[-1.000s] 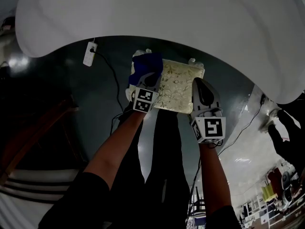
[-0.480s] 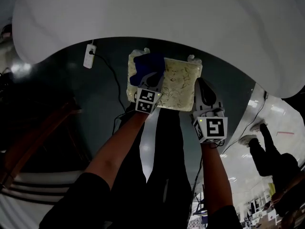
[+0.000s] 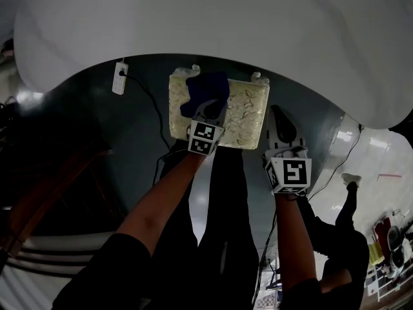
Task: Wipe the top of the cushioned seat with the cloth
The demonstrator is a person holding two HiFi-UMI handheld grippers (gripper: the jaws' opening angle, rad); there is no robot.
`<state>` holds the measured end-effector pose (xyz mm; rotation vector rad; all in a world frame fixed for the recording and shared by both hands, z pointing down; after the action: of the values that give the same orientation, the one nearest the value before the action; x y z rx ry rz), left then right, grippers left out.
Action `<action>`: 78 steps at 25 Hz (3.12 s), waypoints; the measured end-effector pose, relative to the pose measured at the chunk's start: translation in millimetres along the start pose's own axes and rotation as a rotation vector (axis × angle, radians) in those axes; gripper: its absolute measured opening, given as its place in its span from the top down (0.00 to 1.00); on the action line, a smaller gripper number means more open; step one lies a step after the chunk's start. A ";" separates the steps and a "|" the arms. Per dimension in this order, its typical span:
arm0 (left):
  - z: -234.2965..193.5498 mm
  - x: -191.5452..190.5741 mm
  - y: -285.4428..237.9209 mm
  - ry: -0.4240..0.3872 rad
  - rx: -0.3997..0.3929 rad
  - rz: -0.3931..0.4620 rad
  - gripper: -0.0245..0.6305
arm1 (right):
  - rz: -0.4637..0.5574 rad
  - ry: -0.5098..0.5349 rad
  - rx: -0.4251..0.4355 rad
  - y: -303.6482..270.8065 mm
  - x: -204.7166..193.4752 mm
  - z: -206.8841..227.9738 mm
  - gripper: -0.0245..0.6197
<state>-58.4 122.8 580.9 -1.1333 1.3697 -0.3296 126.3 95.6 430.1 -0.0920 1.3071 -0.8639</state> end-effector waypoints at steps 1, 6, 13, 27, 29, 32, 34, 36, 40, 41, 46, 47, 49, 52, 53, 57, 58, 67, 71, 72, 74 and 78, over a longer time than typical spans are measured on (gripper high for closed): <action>1.1 0.2 -0.6 0.001 -0.005 -0.003 0.91 | 0.002 -0.002 -0.003 0.9 -0.2 1.1 0.90; 10.4 3.4 -6.9 0.004 -0.031 -0.019 0.91 | 0.006 -0.016 -0.016 5.2 -1.8 7.5 0.90; 29.1 8.4 -14.1 0.020 -0.063 -0.042 0.91 | 0.008 -0.021 -0.028 14.6 0.8 16.5 0.90; 68.0 19.3 -31.5 0.079 -0.137 -0.032 0.91 | 0.003 -0.031 -0.049 23.1 -3.1 31.9 0.90; 74.4 20.8 -35.0 0.081 -0.141 -0.034 0.91 | 0.004 -0.031 -0.051 24.0 -3.0 35.3 0.90; 80.4 22.8 -38.7 0.080 -0.146 -0.041 0.91 | 0.009 -0.035 -0.058 25.9 -1.8 42.5 0.90; 81.5 23.5 -39.2 0.082 -0.149 -0.044 0.91 | 0.012 -0.038 -0.065 27.2 -1.0 45.9 0.90; 84.6 24.5 -40.1 0.083 -0.165 -0.048 0.91 | 0.013 -0.041 -0.071 28.6 -0.7 48.8 0.90; 96.7 25.6 -44.2 0.068 -0.219 -0.067 0.91 | 0.019 -0.057 -0.077 31.3 -3.2 48.8 0.90; 99.3 26.1 -45.6 0.069 -0.225 -0.073 0.91 | 0.021 -0.061 -0.077 32.0 -3.9 48.4 0.90; 109.6 28.7 -54.2 0.073 -0.246 -0.105 0.91 | 0.006 -0.067 -0.080 37.6 -11.9 50.7 0.90; 111.8 28.5 -55.1 0.068 -0.251 -0.112 0.91 | 0.004 -0.067 -0.081 39.6 -13.1 51.1 0.90; 115.8 28.8 -56.5 0.058 -0.258 -0.123 0.91 | 0.010 -0.069 -0.084 43.2 -13.1 52.6 0.90; 121.1 29.4 -60.2 0.039 -0.270 -0.133 0.91 | 0.012 -0.071 -0.095 46.2 -14.8 57.0 0.90; 123.4 29.1 -61.9 0.033 -0.278 -0.137 0.91 | 0.012 -0.071 -0.098 47.2 -15.9 58.3 0.90; 130.3 33.6 -60.7 0.039 -0.298 -0.128 0.91 | 0.005 -0.057 -0.096 53.4 -14.1 58.3 0.90; 130.8 36.4 -56.5 0.050 -0.296 -0.110 0.91 | 0.004 -0.052 -0.093 55.4 -12.2 56.5 0.90; 101.0 68.6 32.4 0.152 -0.241 0.159 0.91 | 0.029 0.029 -0.057 57.3 17.9 25.9 0.90; 63.9 71.6 89.2 0.215 -0.210 0.225 0.91 | 0.028 0.011 -0.045 52.0 14.8 -11.0 0.90; 55.2 70.1 103.4 0.228 -0.197 0.241 0.91 | 0.027 0.008 -0.040 50.4 13.7 -22.0 0.90; 37.9 64.3 129.9 0.244 -0.170 0.269 0.91 | 0.025 0.007 -0.029 45.9 11.2 -45.3 0.90; 0.8 42.1 181.0 0.265 -0.112 0.301 0.91 | 0.025 -0.006 -0.016 37.6 8.5 -94.9 0.90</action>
<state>-121.2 176.7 414.5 -0.9788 1.7864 -0.1900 63.1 154.5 375.0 -0.0909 1.3068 -0.8316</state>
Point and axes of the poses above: the fingertips, and each gripper's own axes: y backward along the fingers, z to its right, x out of its top, the point moved 6 cm from there along y, backward along the fingers, and after that the axes turned 4 degrees about x, right-handed, at the moved point
